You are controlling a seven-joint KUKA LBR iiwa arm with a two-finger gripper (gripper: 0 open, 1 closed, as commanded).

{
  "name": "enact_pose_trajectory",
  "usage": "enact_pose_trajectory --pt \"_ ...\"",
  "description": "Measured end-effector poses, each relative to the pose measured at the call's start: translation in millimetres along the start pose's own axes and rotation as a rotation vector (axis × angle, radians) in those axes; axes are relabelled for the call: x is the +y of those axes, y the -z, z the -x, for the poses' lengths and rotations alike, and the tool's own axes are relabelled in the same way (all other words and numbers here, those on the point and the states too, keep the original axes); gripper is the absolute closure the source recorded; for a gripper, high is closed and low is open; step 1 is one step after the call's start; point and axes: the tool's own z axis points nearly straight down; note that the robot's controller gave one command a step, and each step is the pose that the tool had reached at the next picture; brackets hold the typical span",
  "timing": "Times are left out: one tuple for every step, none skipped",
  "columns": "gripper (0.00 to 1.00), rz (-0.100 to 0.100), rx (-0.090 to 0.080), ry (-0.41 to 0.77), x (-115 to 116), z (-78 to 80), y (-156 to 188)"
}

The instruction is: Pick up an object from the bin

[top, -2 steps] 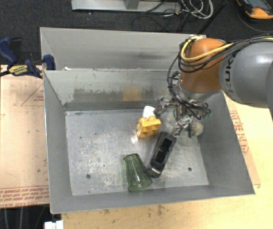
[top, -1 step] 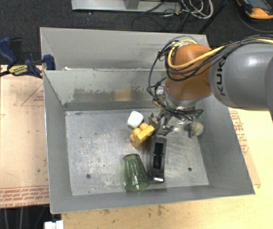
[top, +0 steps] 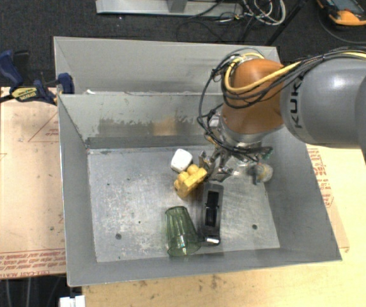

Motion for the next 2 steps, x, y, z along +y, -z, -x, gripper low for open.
enact_pose_trajectory --pt "1.00 0.003 -0.004 0.002 2.6 -0.2 5.1" --pt "1.00 0.006 -0.007 0.001 5.0 1.3 6.6"
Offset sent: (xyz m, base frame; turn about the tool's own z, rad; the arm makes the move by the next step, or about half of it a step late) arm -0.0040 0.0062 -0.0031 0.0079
